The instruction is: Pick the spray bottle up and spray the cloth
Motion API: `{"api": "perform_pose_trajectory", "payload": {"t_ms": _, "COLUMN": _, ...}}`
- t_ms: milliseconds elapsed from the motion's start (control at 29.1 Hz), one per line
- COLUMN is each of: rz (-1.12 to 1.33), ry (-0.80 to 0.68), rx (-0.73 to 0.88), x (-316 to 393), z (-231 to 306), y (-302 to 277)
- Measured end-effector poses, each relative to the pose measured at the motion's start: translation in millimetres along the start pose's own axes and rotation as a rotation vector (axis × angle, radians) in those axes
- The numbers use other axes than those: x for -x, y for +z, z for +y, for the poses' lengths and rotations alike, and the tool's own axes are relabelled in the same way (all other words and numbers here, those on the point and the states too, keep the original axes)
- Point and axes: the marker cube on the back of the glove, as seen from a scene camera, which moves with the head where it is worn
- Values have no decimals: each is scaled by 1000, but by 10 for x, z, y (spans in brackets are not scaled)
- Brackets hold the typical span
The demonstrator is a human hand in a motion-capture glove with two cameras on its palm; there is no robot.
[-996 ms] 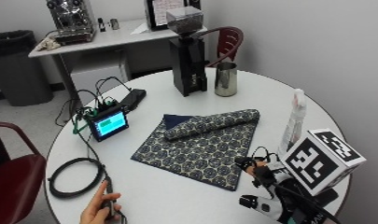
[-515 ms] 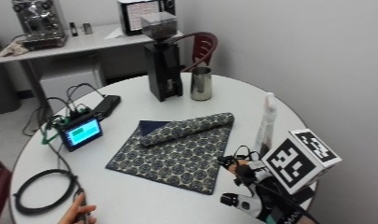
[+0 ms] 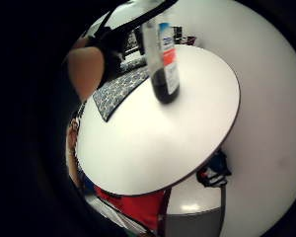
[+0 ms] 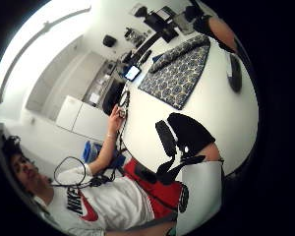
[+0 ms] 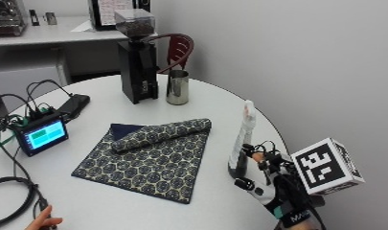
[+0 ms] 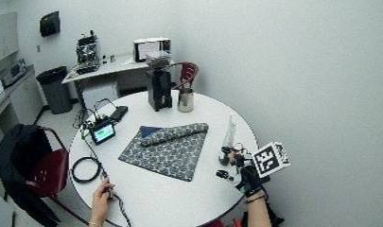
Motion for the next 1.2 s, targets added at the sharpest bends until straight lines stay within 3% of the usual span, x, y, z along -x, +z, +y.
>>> {"api": "perform_pose_trajectory", "payload": {"t_ms": 584, "rz": -242, "ry": 237, "rx": -104, "x": -523, "z": -613, "y": 2}}
{"api": "perform_pose_trajectory", "payload": {"t_ms": 893, "rz": -488, "ry": 291, "rx": -82, "x": -716, "z": -737, "y": 219}}
{"api": "perform_pose_trajectory", "payload": {"t_ms": 1202, "rz": -583, "ry": 274, "rx": -68, "x": -765, "z": -860, "y": 311}}
